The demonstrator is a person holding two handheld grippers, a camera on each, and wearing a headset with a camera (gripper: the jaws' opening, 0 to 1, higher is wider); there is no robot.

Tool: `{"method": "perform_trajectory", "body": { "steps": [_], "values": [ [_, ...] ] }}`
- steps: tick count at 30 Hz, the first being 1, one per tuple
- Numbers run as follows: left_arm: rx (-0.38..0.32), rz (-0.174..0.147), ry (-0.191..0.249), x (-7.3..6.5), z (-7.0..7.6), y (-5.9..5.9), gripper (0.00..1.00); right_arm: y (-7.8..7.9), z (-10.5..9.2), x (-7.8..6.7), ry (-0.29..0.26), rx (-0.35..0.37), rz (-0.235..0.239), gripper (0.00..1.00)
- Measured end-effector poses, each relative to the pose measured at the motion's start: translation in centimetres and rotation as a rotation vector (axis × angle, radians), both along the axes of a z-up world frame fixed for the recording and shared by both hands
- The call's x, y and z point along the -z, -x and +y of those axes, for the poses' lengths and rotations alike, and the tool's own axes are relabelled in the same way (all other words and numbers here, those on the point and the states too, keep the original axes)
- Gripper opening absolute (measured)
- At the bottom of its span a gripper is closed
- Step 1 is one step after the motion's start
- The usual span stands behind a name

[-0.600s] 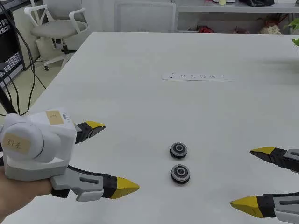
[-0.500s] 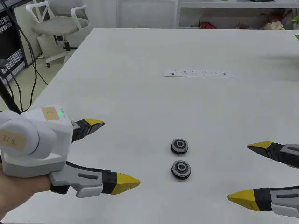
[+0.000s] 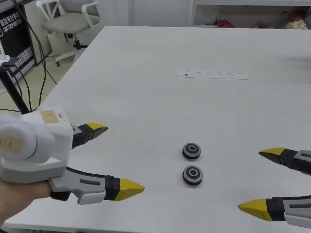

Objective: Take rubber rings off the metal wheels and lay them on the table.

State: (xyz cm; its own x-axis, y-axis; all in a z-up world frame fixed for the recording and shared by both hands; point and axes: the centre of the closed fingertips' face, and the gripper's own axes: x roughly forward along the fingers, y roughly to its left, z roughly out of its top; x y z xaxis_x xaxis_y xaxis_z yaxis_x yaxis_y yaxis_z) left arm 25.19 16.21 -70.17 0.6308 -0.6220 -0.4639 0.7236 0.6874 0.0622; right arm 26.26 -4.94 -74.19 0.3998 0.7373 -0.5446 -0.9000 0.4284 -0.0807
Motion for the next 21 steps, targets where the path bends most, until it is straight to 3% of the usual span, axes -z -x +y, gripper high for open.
{"method": "perform_trajectory", "body": {
  "steps": [15,21],
  "values": [
    [-0.007,-0.004,-0.032,0.39,0.37,0.45,0.94,-0.34,0.49,-0.12,-0.009,-0.012,-0.01,0.75],
    [-0.005,-0.007,-0.037,0.34,0.27,0.11,0.94,-0.22,0.56,-0.24,-0.012,-0.016,-0.007,0.75]
  ]
}}
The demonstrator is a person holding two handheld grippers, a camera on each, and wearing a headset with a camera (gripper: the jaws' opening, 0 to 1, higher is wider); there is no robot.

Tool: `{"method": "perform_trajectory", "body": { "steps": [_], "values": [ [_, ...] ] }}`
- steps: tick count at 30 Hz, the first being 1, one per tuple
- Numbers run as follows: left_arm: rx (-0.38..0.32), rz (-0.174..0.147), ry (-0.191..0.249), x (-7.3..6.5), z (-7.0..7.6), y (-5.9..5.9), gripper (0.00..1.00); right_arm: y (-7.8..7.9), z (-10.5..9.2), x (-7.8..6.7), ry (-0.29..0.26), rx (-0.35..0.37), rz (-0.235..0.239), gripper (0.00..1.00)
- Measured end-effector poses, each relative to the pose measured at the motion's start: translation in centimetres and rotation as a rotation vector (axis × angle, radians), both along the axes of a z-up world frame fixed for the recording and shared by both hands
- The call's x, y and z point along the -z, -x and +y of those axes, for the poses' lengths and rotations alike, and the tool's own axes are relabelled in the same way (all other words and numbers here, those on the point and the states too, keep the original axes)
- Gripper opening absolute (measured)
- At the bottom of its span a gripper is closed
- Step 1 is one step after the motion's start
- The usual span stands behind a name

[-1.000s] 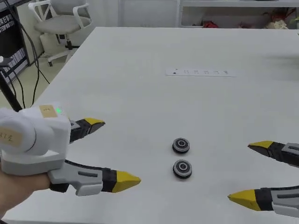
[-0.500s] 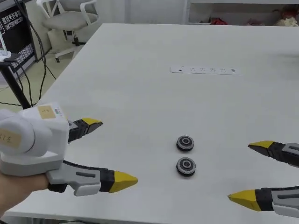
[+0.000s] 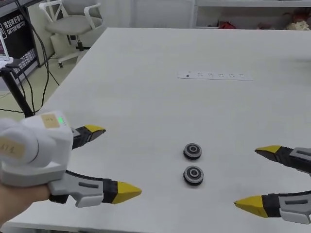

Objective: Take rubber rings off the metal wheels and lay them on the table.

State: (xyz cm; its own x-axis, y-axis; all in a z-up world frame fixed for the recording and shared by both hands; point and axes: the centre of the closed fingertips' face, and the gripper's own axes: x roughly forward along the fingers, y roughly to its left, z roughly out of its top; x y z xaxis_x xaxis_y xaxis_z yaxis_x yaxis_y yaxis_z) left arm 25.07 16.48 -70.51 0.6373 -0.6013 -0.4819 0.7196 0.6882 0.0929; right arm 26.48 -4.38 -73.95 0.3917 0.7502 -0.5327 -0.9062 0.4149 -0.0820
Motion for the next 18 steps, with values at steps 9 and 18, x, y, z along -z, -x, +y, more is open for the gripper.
{"method": "perform_trajectory", "body": {
  "steps": [9,18],
  "values": [
    [0.002,0.009,0.005,0.22,-0.41,0.08,0.94,0.08,-0.35,0.0,0.011,-0.004,0.005,0.75],
    [0.024,0.0,-0.012,-0.16,-0.74,0.11,0.94,0.71,-0.37,-0.48,0.006,0.001,0.001,0.75]
  ]
}}
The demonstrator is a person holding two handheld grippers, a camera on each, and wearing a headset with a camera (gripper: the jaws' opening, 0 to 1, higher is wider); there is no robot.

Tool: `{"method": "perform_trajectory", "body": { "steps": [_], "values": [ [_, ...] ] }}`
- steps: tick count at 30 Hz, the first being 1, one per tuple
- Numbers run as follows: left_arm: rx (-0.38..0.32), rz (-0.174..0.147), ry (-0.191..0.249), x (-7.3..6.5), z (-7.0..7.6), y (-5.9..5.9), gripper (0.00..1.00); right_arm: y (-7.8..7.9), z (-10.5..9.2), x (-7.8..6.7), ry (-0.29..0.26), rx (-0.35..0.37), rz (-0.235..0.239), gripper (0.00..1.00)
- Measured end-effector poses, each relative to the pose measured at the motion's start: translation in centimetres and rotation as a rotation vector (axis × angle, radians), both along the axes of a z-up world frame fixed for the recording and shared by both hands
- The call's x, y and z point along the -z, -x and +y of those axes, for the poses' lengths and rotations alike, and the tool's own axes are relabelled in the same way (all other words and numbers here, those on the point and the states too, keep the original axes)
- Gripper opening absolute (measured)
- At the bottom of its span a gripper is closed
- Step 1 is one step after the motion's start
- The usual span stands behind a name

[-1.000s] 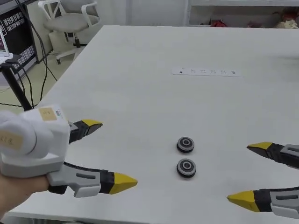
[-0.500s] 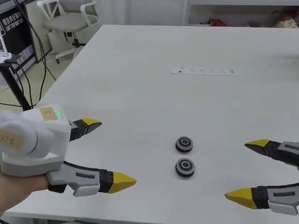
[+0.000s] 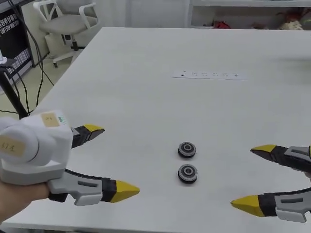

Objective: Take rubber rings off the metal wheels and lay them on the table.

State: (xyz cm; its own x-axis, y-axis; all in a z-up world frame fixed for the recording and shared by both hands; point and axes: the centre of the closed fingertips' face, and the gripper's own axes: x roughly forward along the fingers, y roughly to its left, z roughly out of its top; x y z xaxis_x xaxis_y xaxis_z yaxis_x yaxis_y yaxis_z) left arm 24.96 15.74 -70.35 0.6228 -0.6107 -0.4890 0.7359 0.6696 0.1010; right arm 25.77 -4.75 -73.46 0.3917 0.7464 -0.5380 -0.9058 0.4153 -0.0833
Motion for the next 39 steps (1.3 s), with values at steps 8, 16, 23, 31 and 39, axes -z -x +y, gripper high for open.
{"method": "perform_trajectory", "body": {
  "steps": [8,16,23,31,39],
  "values": [
    [0.026,-0.014,-0.003,-0.2,-0.4,-0.2,0.92,0.0,0.0,-0.4,0.002,0.014,-0.014,0.75],
    [0.051,0.006,0.004,0.4,-1.2,-0.1,0.94,0.5,-0.5,-0.3,0.009,0.03,-0.008,0.75],
    [0.098,0.007,0.004,0.6,-2.8,-0.2,0.94,0.5,-0.7,-0.4,0.011,0.035,-0.008,0.75],
    [0.111,0.007,-0.003,0.9,-2.7,-0.5,0.95,-0.2,-0.7,-0.2,0.005,0.037,-0.009,0.74],
    [0.103,0.014,0.005,1.3,-2.7,-1.3,0.94,-0.8,-0.5,0.5,0.0,0.028,0.003,0.73]
  ]
}}
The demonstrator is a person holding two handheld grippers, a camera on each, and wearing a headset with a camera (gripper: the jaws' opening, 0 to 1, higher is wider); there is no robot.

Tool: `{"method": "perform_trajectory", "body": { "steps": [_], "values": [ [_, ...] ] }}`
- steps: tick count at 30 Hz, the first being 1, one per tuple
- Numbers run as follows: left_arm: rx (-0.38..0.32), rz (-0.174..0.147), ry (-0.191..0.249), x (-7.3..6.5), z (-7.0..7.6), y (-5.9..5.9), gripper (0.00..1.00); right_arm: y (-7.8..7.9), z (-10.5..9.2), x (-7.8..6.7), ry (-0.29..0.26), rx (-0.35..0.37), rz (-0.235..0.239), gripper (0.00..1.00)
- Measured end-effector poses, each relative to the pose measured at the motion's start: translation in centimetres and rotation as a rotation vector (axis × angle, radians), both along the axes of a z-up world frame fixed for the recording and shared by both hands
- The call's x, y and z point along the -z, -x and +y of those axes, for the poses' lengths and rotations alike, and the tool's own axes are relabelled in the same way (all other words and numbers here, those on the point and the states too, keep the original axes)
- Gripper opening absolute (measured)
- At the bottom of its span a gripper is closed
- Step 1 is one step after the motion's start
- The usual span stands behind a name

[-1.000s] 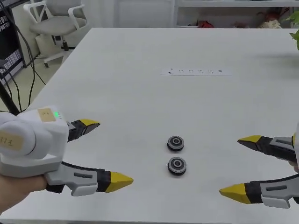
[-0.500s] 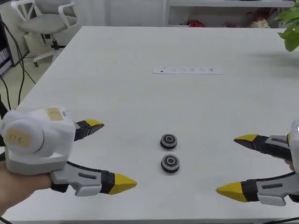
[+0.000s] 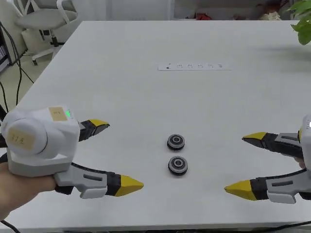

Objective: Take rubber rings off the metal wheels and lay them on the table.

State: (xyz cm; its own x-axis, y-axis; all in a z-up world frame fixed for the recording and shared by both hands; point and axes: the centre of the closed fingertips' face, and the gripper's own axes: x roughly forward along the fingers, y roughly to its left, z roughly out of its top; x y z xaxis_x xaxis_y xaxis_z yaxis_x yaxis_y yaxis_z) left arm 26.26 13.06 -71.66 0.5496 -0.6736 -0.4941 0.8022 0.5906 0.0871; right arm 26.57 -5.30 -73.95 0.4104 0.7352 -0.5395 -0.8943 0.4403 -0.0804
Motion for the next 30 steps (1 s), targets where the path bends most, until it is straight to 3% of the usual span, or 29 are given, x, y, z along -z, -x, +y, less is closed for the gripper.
{"method": "perform_trajectory", "body": {
  "steps": [4,11,22,30],
  "values": [
    [0.031,0.006,-0.027,0.7,-0.3,0.0,0.94,-0.4,0.5,0.5,-0.018,-0.01,0.017,0.72],
    [0.043,0.02,-0.007,1.0,-0.8,-0.5,0.93,-0.9,1.3,1.1,-0.015,-0.033,0.026,0.7],
    [0.082,0.035,-0.034,1.9,-1.5,-1.0,0.9,-1.5,2.0,1.6,-0.022,-0.063,0.05,0.65],
    [0.093,0.035,-0.03,2.1,-2.0,-1.5,0.87,-2.1,2.5,2.0,-0.02,-0.077,0.06,0.6]
  ]
}}
